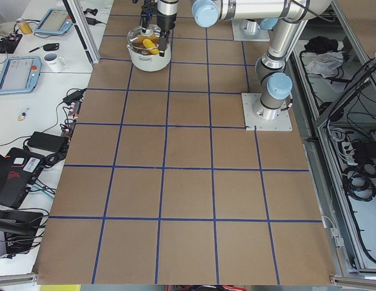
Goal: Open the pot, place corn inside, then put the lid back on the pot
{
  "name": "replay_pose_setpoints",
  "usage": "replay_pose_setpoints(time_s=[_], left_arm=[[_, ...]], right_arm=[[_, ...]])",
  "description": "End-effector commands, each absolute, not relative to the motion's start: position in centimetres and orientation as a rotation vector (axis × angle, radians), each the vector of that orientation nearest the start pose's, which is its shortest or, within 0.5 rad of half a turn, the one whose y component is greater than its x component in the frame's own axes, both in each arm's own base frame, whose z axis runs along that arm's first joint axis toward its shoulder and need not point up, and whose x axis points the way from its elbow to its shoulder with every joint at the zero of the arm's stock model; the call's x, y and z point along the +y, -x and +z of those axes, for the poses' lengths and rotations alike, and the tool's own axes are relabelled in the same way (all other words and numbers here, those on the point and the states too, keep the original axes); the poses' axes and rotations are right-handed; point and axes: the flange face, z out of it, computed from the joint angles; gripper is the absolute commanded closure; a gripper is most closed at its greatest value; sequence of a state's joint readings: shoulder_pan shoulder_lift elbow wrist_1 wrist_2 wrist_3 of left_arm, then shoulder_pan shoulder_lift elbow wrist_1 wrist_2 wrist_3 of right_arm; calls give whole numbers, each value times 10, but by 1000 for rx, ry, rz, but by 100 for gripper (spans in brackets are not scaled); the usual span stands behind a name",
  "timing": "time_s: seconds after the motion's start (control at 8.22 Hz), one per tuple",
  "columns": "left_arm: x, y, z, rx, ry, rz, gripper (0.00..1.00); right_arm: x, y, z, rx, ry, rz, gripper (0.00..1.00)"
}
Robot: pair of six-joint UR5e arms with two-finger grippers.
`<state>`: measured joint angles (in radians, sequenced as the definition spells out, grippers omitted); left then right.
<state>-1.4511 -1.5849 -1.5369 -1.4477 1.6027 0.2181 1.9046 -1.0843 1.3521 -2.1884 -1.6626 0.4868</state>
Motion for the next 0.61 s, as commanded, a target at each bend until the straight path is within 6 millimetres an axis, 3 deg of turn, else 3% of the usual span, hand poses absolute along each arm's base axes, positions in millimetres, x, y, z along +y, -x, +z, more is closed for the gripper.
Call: replay_pose_setpoints(time_s=[0.0, 0.49], left_arm=[[-518, 71, 508, 3086, -154, -156, 0], [-518, 71, 503, 3088, -149, -123, 0]], right_arm=[[-624, -349, 369, 3046, -248, -542, 73], [-620, -351, 363, 3055, -225, -537, 73]])
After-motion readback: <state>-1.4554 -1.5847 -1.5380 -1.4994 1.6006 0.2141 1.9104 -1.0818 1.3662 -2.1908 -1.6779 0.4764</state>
